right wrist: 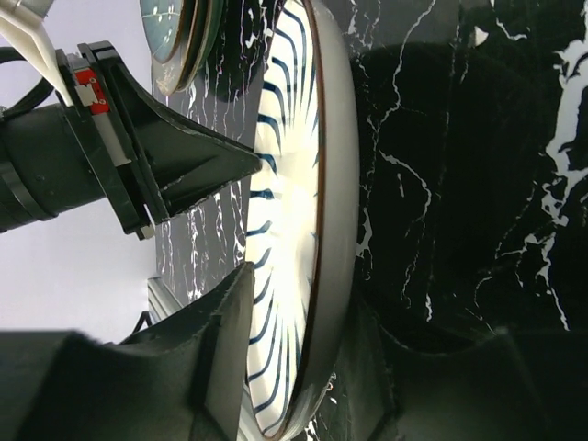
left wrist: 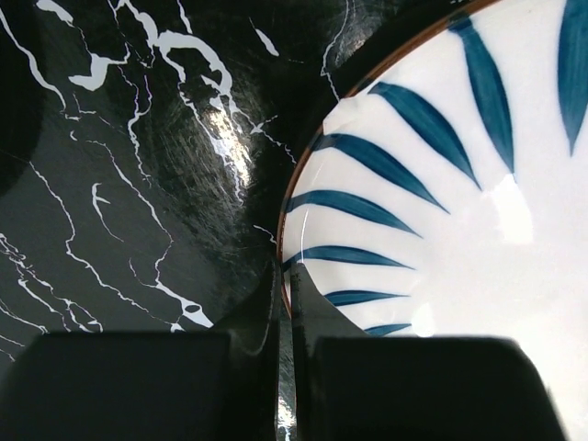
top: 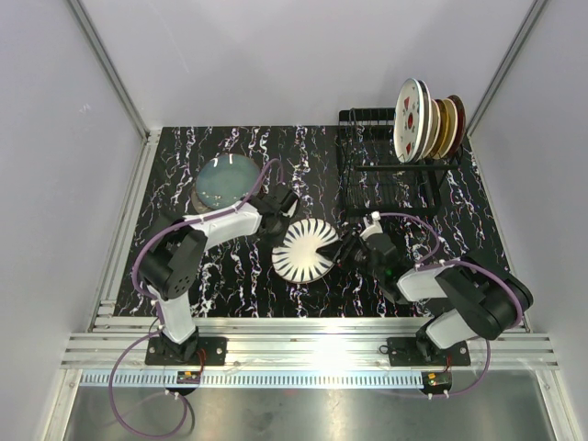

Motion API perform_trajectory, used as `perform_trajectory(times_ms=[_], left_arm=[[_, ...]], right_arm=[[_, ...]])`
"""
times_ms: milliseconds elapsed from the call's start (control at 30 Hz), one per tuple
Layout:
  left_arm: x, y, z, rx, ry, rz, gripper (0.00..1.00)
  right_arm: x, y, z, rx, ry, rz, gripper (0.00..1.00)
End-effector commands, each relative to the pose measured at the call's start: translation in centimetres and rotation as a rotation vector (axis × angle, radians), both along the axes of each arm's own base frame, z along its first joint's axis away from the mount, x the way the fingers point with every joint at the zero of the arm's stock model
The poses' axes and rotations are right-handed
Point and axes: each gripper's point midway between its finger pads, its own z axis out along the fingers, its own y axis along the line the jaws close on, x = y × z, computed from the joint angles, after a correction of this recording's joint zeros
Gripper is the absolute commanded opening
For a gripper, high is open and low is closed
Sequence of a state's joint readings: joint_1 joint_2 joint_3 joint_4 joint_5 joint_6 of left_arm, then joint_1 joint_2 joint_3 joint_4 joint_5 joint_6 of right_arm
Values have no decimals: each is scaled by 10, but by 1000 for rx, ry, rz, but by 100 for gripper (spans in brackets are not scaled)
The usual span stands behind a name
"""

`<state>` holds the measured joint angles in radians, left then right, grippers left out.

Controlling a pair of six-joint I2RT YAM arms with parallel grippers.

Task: Load the plates into the dish rack
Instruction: Pass the plate from the left arm to the right

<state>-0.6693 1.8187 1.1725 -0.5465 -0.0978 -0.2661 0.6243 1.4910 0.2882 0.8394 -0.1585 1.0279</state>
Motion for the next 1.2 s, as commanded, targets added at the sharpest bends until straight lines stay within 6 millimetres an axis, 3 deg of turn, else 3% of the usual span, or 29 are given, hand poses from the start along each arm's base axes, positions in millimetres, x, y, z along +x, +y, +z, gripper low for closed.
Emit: perform_trajectory(times_ms=[0,200,233,433,467,500,567,667,700,767,800,867,1000,1133,1167], left_arm=[[-3,-49,27,-175,-22,-76,0],[-3,-54,35,-197,-29,-76,2],[-3,-53,34,-197,-26,-74,13],[2,-45,45,-171,-80,-32,30],[4,-45,48,-172,-92,-29,41],[4,-44,51,-174,-101,-27,46],[9,-41,64,-183,-148,-14,58],[15,-36,87,-205,-235,6,68],[18,-35,106,-234,-292,13,70],[21,-25,117,-223,-351,36,75],[22,-19,134,-234,-397,48,78],[26,-6,150,-209,-467,77,82],[27,17,192,-224,-602,140,86],[26,40,218,-208,-694,209,90],[25,44,220,-204,-707,213,91]], right_arm=[[21,22,63,128,-163,16,45],[23,13,54,54,-112,-25,25],[24,12,54,47,-110,-29,21],[20,5,60,9,-118,-37,15],[20,3,61,1,-120,-41,14],[18,1,62,-8,-116,-44,13],[17,-4,63,-31,-125,-52,11],[13,-13,66,-90,-133,-58,10],[10,-17,71,-114,-132,-53,10],[9,-22,76,-178,-163,-37,8],[6,-26,83,-205,-164,-33,7],[5,-32,92,-256,-199,-24,5],[-1,-49,123,-337,-262,-26,2],[-2,-57,161,-395,-339,-11,0],[-2,-58,179,-401,-360,-7,0]])
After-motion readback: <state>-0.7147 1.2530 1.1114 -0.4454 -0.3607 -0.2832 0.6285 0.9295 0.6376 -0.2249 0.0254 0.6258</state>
